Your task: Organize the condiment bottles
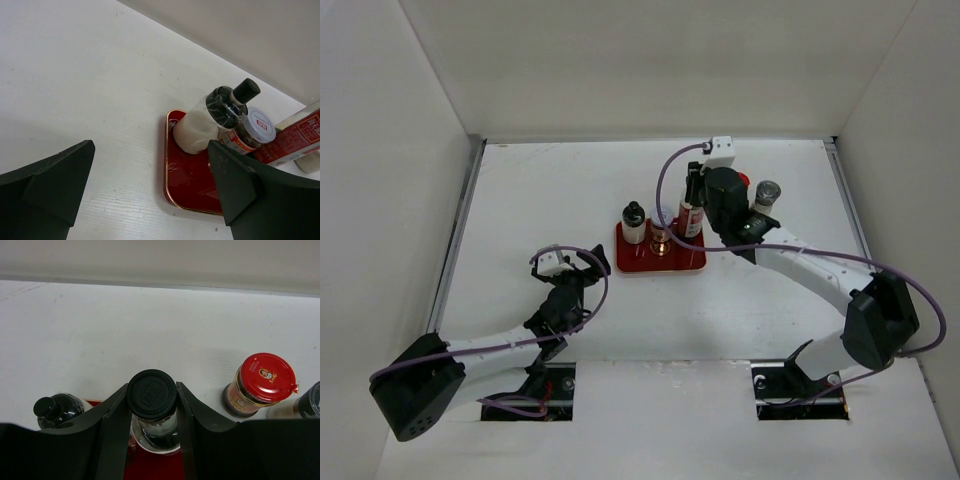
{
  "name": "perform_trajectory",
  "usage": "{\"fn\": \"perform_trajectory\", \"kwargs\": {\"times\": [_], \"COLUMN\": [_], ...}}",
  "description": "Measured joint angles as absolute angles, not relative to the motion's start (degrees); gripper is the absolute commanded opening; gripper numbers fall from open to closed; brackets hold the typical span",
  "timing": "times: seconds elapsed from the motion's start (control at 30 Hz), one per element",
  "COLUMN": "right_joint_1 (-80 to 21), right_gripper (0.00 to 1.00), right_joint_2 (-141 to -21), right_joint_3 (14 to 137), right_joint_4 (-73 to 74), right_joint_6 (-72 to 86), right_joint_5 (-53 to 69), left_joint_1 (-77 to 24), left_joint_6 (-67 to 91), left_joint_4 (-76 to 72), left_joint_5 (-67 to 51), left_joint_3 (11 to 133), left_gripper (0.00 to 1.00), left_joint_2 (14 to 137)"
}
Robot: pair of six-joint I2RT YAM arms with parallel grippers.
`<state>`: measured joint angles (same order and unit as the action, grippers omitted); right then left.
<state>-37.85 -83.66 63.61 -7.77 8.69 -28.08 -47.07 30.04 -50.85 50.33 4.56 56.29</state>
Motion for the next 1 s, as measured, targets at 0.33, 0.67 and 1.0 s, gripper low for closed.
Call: {"fn": "perform_trajectory", "kwargs": {"times": [0.33,0.67,1.0], "right_joint_1": [-38.72,-37.91,-20.21], "right_gripper": [0.66,0.89,0.58], "right_joint_2": [-83.61,-69.1,-67.64], "right_joint_3": [60.62,54.46,49.82], "right_joint_4": [-13.13,-17.39,-15.81], "right_joint_6": [8.95,9.52,15.25], "right_joint_5": [-29.19,-30.41,-32.08], "left_joint_1": [-46.89,-46.89,-46.96], "left_joint_6": [30.04,30.04,30.04], "left_joint_4": [-50.87,-50.87,-50.85], "left_joint_5": [50.04,49.6,48.25], "left_joint_3": [4.56,4.56,4.56], "left_gripper": [1.0,1.0,0.95], "left_joint_2": [56.4,56.03,56.01]}}
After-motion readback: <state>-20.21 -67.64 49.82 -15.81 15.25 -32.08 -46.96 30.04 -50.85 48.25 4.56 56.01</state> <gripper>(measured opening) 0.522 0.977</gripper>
